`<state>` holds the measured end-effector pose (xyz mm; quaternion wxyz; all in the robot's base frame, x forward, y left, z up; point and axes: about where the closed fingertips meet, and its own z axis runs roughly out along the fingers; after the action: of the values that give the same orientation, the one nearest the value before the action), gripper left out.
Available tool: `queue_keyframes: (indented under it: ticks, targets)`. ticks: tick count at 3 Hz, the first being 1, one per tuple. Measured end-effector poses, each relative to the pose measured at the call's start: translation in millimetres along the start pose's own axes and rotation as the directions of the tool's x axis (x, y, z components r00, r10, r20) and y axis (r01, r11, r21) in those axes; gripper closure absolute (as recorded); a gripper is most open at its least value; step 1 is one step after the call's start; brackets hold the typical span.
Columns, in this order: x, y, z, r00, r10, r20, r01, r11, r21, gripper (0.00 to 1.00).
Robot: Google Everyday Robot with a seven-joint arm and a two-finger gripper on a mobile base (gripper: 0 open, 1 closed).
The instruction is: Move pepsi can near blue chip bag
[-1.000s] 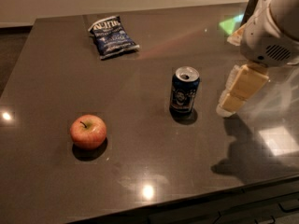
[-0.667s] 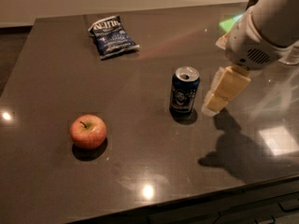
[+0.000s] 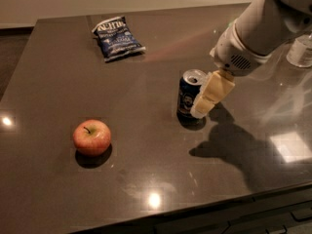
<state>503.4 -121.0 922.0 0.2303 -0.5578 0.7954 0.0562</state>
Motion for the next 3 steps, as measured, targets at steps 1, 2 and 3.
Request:
queue_keyframes:
  ticks: [1, 2, 3]
  targets:
    - [-1.3, -6.1, 11.7, 1.000, 0.023, 0.013, -0.023, 0.9996, -0.016, 0.00]
    - [-2.2, -8.9, 15.6, 0.999, 0.036, 0.025, -0.035, 0.9990, -0.029, 0.16]
    - [-4.7, -7.3, 16.8, 0.998, 0.042, 0.040, -0.040, 0.9981, -0.048, 0.40]
